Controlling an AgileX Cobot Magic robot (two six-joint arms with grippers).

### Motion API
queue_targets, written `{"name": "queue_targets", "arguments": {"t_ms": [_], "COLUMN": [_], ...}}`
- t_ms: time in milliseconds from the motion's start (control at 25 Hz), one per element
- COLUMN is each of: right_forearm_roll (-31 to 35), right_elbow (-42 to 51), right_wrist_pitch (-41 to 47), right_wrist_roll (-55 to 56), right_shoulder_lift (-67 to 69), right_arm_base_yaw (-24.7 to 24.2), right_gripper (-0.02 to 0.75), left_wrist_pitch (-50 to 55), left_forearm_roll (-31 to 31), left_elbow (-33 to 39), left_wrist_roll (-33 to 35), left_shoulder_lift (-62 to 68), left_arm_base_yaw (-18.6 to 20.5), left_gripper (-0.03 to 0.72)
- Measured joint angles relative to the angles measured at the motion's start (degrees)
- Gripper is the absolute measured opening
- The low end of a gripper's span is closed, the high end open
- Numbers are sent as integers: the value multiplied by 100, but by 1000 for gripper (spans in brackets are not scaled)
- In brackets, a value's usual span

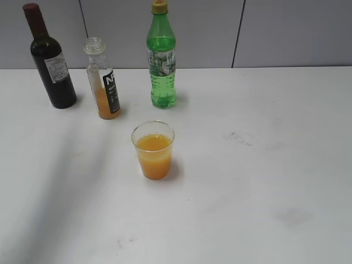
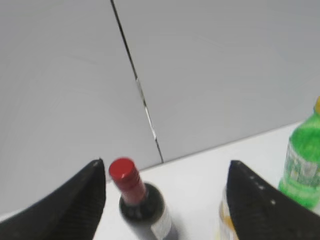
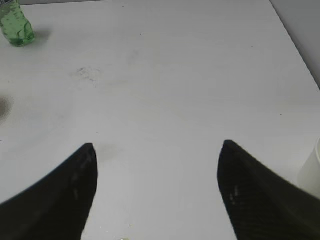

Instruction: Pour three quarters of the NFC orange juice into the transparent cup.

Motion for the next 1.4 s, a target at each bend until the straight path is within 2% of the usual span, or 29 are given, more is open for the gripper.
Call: {"name": "queue_targets", "arguments": {"t_ms": [160, 280, 520, 760, 1040, 1400], "right_forearm_roll": [0, 0, 0, 0, 0, 0], "right_elbow": [0, 0, 0, 0, 0, 0], "right_wrist_pitch": [0, 0, 0, 0, 0, 0], "right_wrist_roll": [0, 0, 0, 0, 0, 0], "right_shoulder_lift": [0, 0, 0, 0, 0, 0], "right_arm_base_yaw": [0, 0, 0, 0, 0, 0], "right_gripper": [572, 572, 572, 572, 572, 572], "left_wrist_pitch": [1789, 2693, 4085, 5178, 5237, 5122], "left_forearm_roll": [-30, -341, -746, -746, -746, -746], "left_elbow": [-552, -682, -702, -627, 244, 2013], "left_wrist_roll": [12, 12, 12, 12, 17, 102], "left_shoulder_lift": [-25, -25, -25, -213, -1202, -2749], "left_arm_base_yaw": [90, 333, 974, 1096, 1096, 1096], "left_gripper": [575, 575, 575, 575, 574, 573]}}
